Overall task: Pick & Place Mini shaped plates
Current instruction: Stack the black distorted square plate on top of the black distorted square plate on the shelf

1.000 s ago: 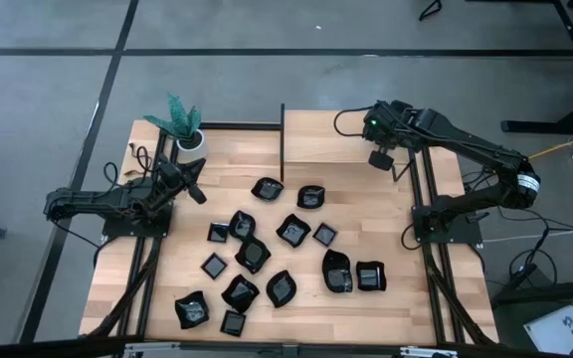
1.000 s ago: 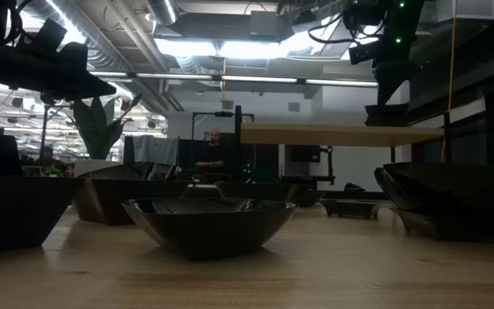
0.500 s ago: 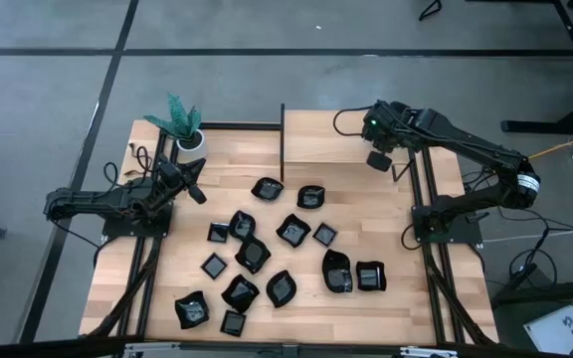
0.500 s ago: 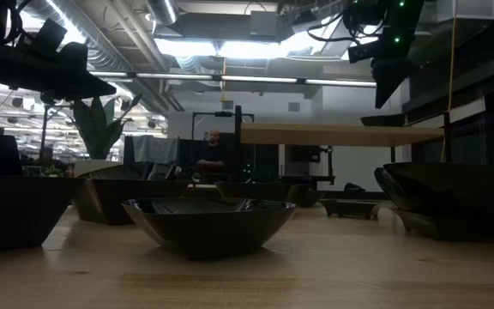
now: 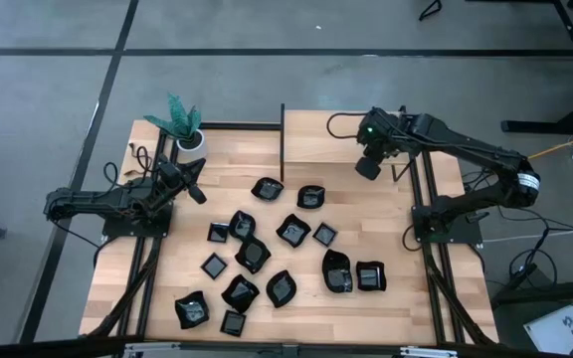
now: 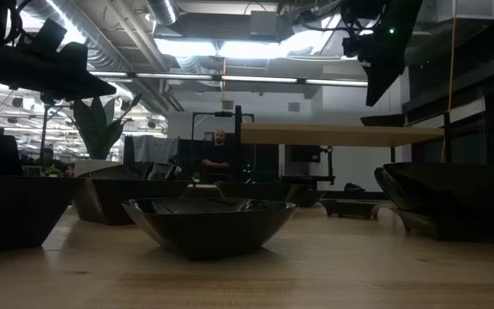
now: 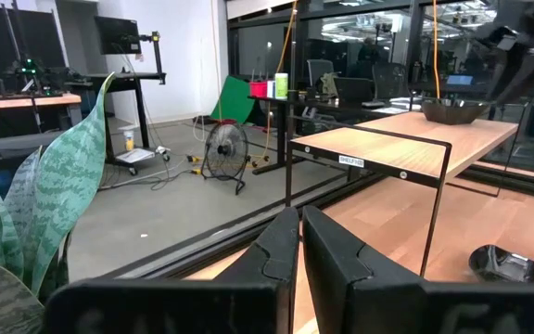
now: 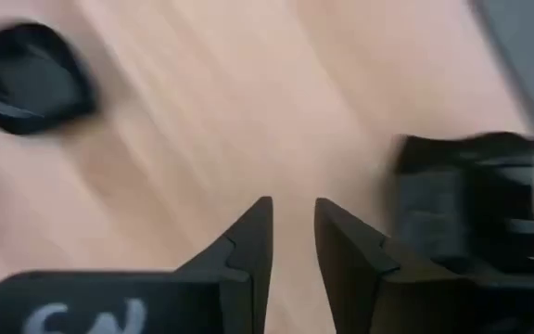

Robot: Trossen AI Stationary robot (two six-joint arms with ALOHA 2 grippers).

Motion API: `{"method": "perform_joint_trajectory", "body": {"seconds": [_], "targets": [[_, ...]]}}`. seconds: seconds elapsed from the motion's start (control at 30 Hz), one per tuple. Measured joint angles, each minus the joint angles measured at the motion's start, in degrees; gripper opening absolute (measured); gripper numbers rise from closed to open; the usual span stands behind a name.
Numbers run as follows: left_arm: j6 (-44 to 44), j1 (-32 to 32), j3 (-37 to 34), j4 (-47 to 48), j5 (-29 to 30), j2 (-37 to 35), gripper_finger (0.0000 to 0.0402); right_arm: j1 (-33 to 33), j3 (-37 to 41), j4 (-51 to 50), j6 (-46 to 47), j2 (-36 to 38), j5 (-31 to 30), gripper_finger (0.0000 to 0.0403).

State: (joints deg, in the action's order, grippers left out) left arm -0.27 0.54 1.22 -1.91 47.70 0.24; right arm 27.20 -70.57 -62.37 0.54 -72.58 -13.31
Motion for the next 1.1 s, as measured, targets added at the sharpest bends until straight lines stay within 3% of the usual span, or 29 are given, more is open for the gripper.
{"method": "perform_joint_trajectory", "body": {"seconds": [0.17, 0.27, 0.7, 1.1], "targets": [[0.0, 0.01, 0.0, 0.0, 0.0, -0.01, 0.0015, -2.86, 0.0, 2.47, 5.85, 0.0, 8.95, 0.0083], [0.0, 0.0, 0.01, 0.0, 0.0, 0.01, 0.0015, -5.51, 0.0, 3.91, 8.77, 0.0, 10.91, 0.0083], [0.0, 0.0, -0.01, 0.0, 0.0, 0.01, 0.0015, -20.6, 0.0, 7.5, 16.81, 0.0, 10.92, 0.0083], [0.0, 0.02, 0.01, 0.0, 0.0, 0.01, 0.0015, -34.1, -0.01, 8.96, 25.79, 0.0, 7.13, 0.0083]]}}
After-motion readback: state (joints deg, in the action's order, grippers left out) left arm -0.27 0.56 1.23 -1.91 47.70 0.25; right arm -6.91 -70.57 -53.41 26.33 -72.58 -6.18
